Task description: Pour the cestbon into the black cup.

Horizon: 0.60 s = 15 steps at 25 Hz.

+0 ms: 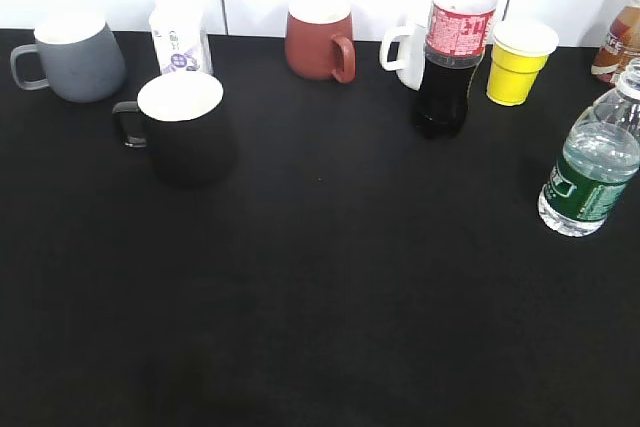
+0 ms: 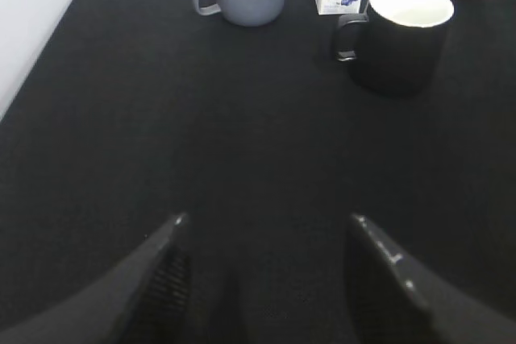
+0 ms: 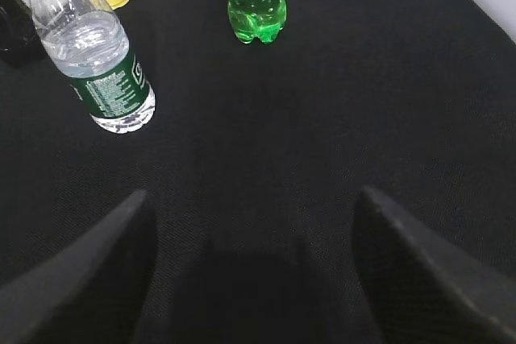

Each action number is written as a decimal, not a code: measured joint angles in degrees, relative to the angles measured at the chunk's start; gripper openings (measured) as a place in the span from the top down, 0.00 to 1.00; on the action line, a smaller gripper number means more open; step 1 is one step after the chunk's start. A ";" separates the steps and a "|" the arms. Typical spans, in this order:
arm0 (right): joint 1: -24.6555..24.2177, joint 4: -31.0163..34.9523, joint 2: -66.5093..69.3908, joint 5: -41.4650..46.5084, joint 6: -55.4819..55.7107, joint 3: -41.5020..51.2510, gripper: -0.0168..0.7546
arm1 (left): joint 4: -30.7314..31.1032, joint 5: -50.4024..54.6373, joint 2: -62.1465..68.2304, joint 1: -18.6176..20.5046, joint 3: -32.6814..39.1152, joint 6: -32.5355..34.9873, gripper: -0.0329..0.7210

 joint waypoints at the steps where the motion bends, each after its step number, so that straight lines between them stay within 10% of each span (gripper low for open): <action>1: 0.00 0.00 0.00 0.00 0.00 0.00 0.24 | 0.00 0.00 0.00 0.00 0.00 0.00 0.35; 11: 0.00 0.00 0.00 0.00 0.00 0.00 0.24 | 0.04 -0.23 0.00 0.00 -0.08 0.00 0.35; 15: 0.00 0.00 0.00 0.00 0.00 0.00 0.24 | -1.12 -21.39 7.23 0.00 -4.81 0.00 0.35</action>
